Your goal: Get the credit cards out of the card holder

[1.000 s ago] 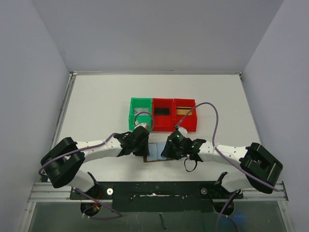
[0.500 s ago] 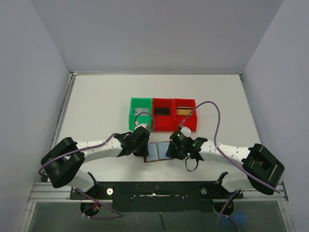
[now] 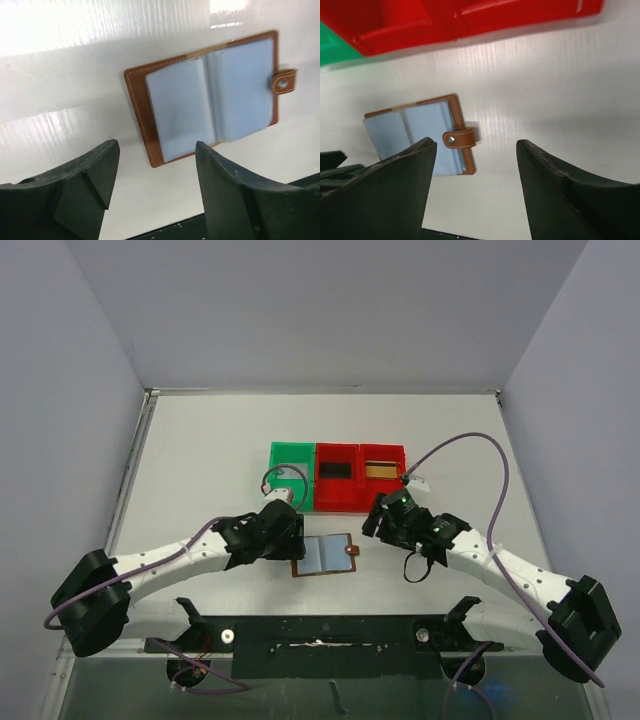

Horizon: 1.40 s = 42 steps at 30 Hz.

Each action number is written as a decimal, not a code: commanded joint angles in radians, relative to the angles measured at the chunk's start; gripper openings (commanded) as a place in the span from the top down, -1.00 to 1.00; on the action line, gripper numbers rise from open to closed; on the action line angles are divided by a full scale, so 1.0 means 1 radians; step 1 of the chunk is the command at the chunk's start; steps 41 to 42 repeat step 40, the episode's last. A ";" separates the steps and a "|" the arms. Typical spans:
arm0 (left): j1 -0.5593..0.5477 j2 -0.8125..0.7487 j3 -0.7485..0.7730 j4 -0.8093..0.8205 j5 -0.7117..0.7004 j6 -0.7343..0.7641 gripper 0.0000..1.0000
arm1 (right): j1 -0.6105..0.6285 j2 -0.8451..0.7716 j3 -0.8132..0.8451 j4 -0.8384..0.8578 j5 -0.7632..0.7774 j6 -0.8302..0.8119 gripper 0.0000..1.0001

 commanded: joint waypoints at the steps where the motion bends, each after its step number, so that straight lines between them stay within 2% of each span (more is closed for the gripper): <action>1: 0.009 -0.152 0.039 -0.040 -0.104 0.000 -0.31 | -0.063 -0.123 0.043 -0.023 0.111 -0.152 -0.46; 4: 0.027 -0.255 0.058 -0.104 -0.196 0.006 -0.47 | -0.082 -0.221 0.075 -0.029 0.233 -0.246 -0.85; 6: 0.057 -0.315 0.083 -0.148 -0.234 0.020 -0.50 | -0.090 -0.280 0.094 -0.019 0.304 -0.316 -0.99; 9: 0.110 -0.380 0.159 -0.256 -0.316 0.012 -0.53 | -0.099 -0.358 0.110 0.008 0.404 -0.423 -0.95; 13: 0.148 -0.401 0.338 -0.471 -0.536 -0.086 -0.55 | -0.110 -0.429 0.181 -0.001 0.537 -0.528 -0.95; 17: 0.148 -0.392 0.541 -0.639 -0.693 -0.114 -0.55 | -0.112 -0.446 0.323 -0.052 0.573 -0.621 -0.95; 20: 0.148 -0.403 0.630 -0.717 -0.764 -0.120 -0.55 | -0.112 -0.454 0.421 -0.092 0.562 -0.653 -0.95; 24: 0.148 -0.429 0.679 -0.736 -0.774 -0.085 -0.56 | -0.113 -0.472 0.479 -0.110 0.512 -0.653 -0.95; 32: 0.148 -0.477 0.675 -0.680 -0.736 -0.021 -0.56 | -0.112 -0.445 0.503 -0.109 0.427 -0.672 -0.95; 37: 0.149 -0.432 0.688 -0.698 -0.712 0.000 -0.56 | -0.112 -0.341 0.554 -0.171 0.506 -0.666 -0.95; 42: 0.149 -0.402 0.687 -0.700 -0.722 -0.009 -0.57 | -0.113 -0.308 0.561 -0.184 0.506 -0.663 -0.95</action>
